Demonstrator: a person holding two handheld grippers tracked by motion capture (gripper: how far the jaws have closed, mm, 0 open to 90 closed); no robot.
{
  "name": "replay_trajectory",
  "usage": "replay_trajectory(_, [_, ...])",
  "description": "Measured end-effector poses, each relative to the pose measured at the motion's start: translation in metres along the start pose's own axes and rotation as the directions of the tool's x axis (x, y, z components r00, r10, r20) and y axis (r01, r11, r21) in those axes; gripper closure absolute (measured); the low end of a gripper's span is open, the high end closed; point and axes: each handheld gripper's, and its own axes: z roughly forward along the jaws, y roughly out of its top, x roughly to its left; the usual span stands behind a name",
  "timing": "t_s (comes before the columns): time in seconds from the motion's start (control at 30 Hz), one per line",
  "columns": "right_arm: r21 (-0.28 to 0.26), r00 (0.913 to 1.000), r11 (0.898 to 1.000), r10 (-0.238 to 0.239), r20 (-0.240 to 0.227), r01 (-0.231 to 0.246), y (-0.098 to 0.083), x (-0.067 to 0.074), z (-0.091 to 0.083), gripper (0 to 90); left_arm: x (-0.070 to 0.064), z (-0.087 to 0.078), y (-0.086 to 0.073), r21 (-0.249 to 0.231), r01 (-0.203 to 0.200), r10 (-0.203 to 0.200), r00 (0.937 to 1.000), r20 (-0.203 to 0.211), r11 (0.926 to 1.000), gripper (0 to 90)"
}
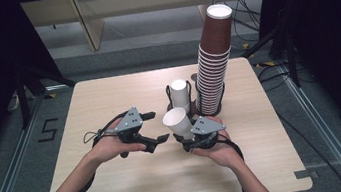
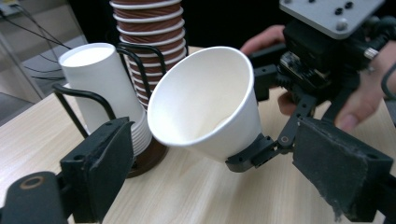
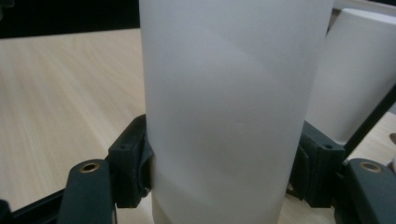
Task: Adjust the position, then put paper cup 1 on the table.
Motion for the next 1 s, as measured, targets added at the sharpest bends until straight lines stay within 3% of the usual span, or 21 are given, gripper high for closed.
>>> replay_trajectory(0.03, [-0.004, 0.9999, 1.0, -0.003, 0.014, 0.003, 0.0, -0.001, -0.001, 33.5, 0.0, 0.0, -0.001, -0.011, 0.009, -0.009, 1.0, 0.004, 0.9999, 12.0])
replay_trajectory(0.07, [-0.015, 0.9992, 0.999, 0.031, 0.023, -0.031, -0.001, 0.0, -0.001, 33.5, 0.0, -0.001, -0.001, -0.005, 0.015, -0.015, 0.9999, -0.004, 0.9999, 12.0])
replay_trajectory(0.13, [-0.02, 0.9993, 1.0, 0.019, 0.033, -0.018, -0.001, -0.003, -0.002, 33.5, 0.0, 0.0, -0.002, -0.022, 0.032, -0.032, 0.9994, -0.015, 0.9993, 12.0])
replay_trajectory(0.23, [-0.03, 0.9977, 0.998, 0.056, 0.039, -0.055, -0.001, -0.002, -0.004, 33.5, -0.001, 0.003, -0.004, -0.035, 0.047, -0.048, 0.9985, -0.027, 0.9983, 12.0])
replay_trajectory(0.27, [-0.044, 0.998, 0.998, 0.036, 0.052, -0.033, 0.0, -0.003, -0.004, 33.5, -0.001, 0.004, -0.004, -0.036, 0.051, -0.052, 0.9983, -0.026, 0.998, 11.9])
replay_trajectory(0.37, [-0.066, 0.997, 0.997, 0.041, 0.066, -0.036, 0.001, -0.001, -0.002, 33.5, -0.002, 0.005, -0.004, -0.049, 0.046, -0.048, 0.9981, -0.039, 0.9977, 11.6])
replay_trajectory(0.4, [-0.069, 0.9969, 0.997, 0.03, 0.072, -0.025, 0.001, -0.001, -0.002, 33.5, -0.002, 0.005, -0.004, -0.064, 0.068, -0.071, 0.9967, -0.04, 0.9956, 11.4])
replay_trajectory(0.5, [-0.081, 0.9941, 0.994, 0.073, 0.08, -0.067, 0.003, 0.003, 0.0, 33.5, -0.003, 0.007, -0.005, -0.067, 0.084, -0.087, 0.9956, -0.036, 0.9942, 7.6])
replay_trajectory(0.63, [-0.091, 0.995, 0.994, 0.068, 0.073, -0.061, 0.004, 0.004, 0.005, 33.5, -0.005, 0.01, -0.006, -0.083, 0.099, -0.102, 0.9943, -0.033, 0.9917, 6.0])
replay_trajectory(0.77, [-0.119, 0.9927, 0.99, 0.092, 0.078, -0.082, 0.005, 0.007, 0.009, 33.4, -0.007, 0.014, -0.006, -0.125, 0.158, -0.166, 0.985, -0.049, 0.9794, 6.0])
replay_trajectory(0.83, [-0.128, 0.9931, 0.989, 0.082, 0.084, -0.071, 0.005, 0.007, 0.01, 33.4, -0.008, 0.015, -0.006, -0.131, 0.163, -0.172, 0.9836, -0.055, 0.9778, 6.0])
replay_trajectory(0.87, [-0.139, 0.9926, 0.986, 0.106, 0.059, -0.097, 0.005, 0.01, 0.013, 33.4, -0.007, 0.015, -0.006, -0.132, 0.164, -0.172, 0.9835, -0.056, 0.9777, 6.0])
replay_trajectory(0.93, [-0.106, 0.9893, 0.986, 0.133, 0.059, -0.126, 0.005, 0.012, 0.01, 33.4, -0.007, 0.015, -0.005, -0.14, 0.175, -0.185, 0.9808, -0.061, 0.9745, 6.0])
replay_trajectory(1.0, [-0.112, 0.9894, 0.987, 0.127, 0.07, -0.119, 0.005, 0.012, 0.009, 33.4, -0.006, 0.014, -0.004, -0.147, 0.194, -0.204, 0.9773, -0.057, 0.9699, 6.0])
